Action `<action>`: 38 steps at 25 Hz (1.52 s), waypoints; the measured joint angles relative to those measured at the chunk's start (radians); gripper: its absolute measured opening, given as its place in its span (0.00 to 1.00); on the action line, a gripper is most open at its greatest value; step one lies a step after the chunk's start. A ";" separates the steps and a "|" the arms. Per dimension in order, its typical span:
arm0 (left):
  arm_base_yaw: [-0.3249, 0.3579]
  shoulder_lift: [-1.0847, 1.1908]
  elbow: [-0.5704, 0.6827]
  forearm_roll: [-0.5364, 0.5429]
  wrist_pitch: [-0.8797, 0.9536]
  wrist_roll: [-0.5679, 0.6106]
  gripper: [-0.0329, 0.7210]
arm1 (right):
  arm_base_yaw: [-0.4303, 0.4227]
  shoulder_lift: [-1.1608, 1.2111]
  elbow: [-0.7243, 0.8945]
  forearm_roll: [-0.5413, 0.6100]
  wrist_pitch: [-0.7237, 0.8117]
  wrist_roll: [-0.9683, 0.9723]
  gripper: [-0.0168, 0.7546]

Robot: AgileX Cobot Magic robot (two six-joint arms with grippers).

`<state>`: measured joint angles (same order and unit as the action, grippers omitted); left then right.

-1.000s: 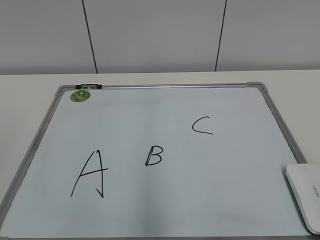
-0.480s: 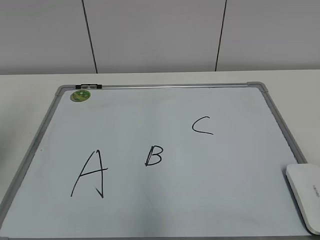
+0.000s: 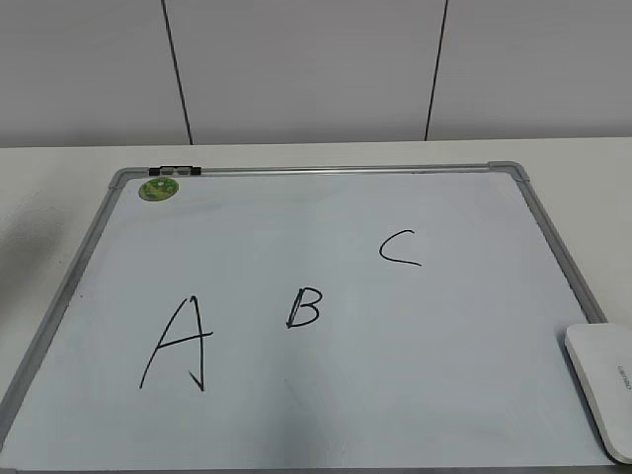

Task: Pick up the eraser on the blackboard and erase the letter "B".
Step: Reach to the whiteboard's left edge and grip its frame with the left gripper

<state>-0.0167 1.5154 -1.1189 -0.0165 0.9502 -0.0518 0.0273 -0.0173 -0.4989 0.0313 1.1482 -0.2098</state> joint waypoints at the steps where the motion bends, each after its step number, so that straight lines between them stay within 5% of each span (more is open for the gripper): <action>1: 0.000 0.028 -0.024 -0.009 0.000 0.000 0.45 | 0.000 0.000 0.000 0.000 0.000 0.000 0.67; 22: 0.000 0.483 -0.301 -0.030 -0.003 0.059 0.42 | 0.000 0.000 0.000 0.000 0.000 0.000 0.67; 38: 0.000 0.619 -0.326 -0.083 -0.001 0.088 0.40 | 0.000 0.000 0.000 0.000 0.000 0.000 0.67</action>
<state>-0.0167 2.1347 -1.4450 -0.0997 0.9493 0.0366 0.0273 -0.0173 -0.4989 0.0313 1.1482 -0.2098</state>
